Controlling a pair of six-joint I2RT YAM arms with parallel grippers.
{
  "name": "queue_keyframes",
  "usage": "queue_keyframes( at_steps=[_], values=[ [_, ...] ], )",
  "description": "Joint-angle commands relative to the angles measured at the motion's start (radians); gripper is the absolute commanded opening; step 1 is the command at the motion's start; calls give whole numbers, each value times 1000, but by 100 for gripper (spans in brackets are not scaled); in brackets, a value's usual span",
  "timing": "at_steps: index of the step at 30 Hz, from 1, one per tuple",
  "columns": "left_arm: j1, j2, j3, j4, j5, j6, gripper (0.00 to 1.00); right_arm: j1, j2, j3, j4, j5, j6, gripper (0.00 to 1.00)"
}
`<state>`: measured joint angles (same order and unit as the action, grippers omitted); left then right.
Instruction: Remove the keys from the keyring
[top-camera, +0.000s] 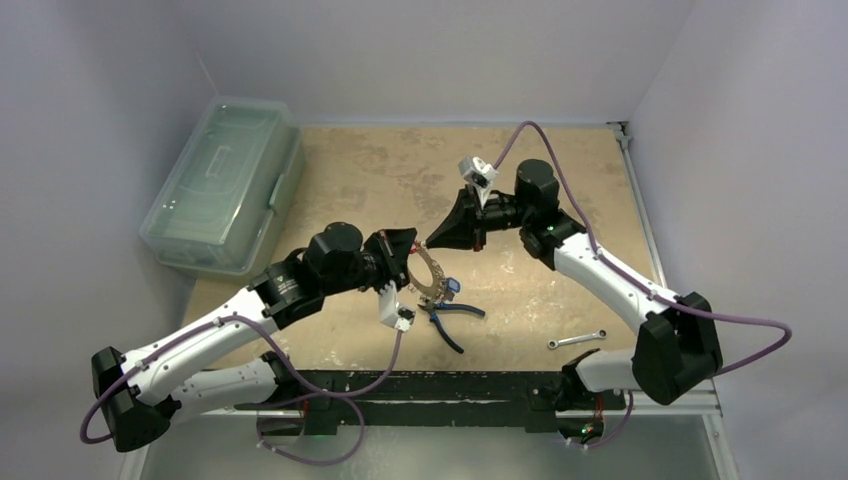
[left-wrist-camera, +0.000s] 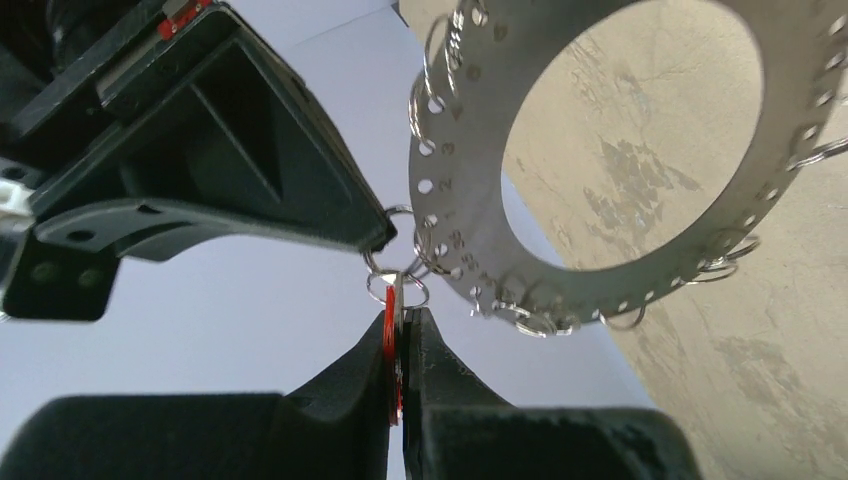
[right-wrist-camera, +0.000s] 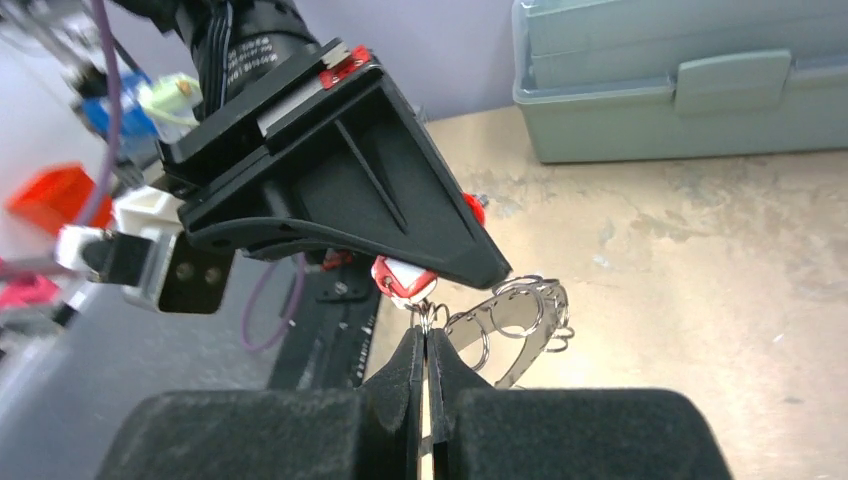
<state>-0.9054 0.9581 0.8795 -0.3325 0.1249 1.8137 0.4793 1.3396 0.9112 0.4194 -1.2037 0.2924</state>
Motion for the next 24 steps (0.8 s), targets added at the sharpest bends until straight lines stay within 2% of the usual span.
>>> queue_keyframes(
  at_steps=[1,13,18,24],
  values=[
    [3,14,79,-31,46,-75,0,56,-26,154,-507,74,-489,0],
    [2,36,135,-102,67,-288,0,66,-5,209,-664,87,-706,0],
    [1,73,187,-136,109,-442,0,69,-13,216,-679,97,-737,0],
    [2,152,303,-234,109,-700,0,60,-39,208,-649,124,-713,0]
  ],
)
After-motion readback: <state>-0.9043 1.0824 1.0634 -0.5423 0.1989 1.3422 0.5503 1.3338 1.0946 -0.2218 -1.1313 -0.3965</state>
